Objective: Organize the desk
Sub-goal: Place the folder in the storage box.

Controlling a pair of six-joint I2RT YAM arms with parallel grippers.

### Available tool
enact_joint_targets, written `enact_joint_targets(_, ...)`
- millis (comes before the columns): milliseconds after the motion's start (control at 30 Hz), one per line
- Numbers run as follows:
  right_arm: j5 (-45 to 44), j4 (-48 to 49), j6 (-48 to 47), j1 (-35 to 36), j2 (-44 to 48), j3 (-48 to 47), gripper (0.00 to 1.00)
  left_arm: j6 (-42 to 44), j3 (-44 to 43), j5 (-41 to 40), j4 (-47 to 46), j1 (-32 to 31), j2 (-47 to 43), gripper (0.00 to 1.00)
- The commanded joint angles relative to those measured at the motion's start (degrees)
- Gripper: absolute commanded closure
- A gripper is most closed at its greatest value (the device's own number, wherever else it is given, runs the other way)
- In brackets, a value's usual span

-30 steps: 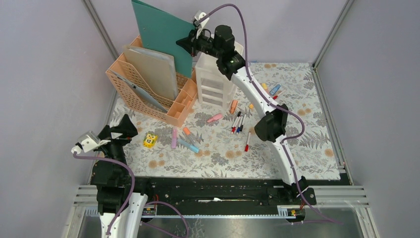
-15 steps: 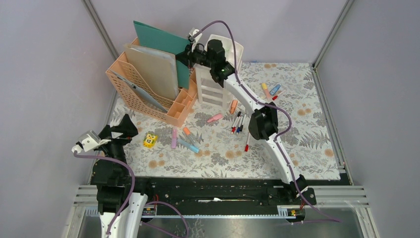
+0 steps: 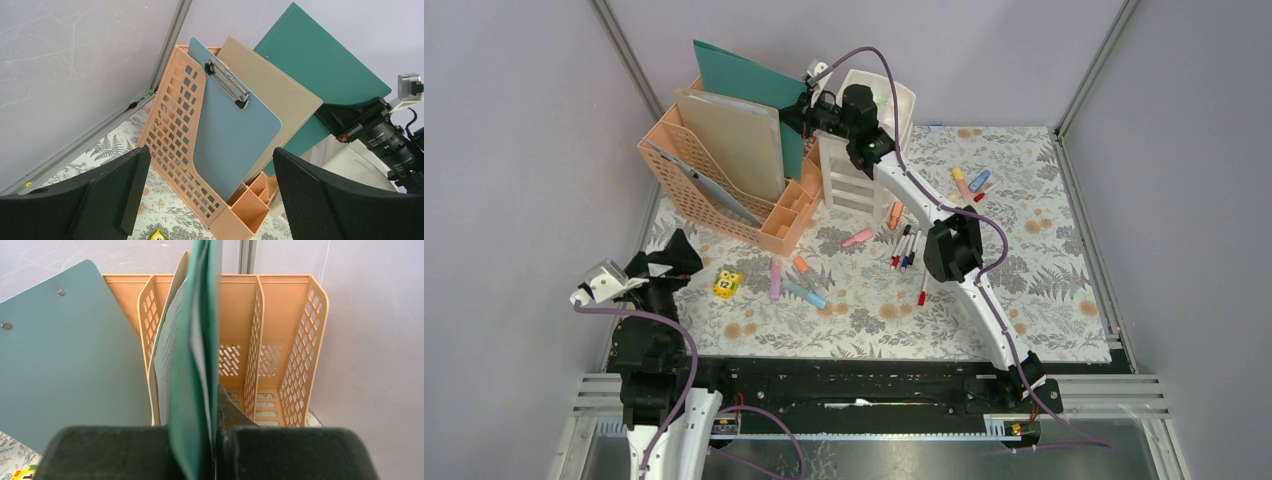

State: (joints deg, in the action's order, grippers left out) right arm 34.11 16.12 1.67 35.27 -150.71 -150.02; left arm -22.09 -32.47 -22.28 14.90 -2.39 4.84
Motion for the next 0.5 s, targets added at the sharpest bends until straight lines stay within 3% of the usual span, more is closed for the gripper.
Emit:
enact_joint_targets(0,1.1,2.2,0.4,1.0,-1.8,0.1,1.0,0.0,0.1,1.2,-2.8,1.0,1.2,0.01)
enact_joint_targets(467,1.1,2.2,0.4,1.2,-4.4,-5.2,1.0,-0.1,0.2,2.8,-3.2,3.6,2.2,0.01)
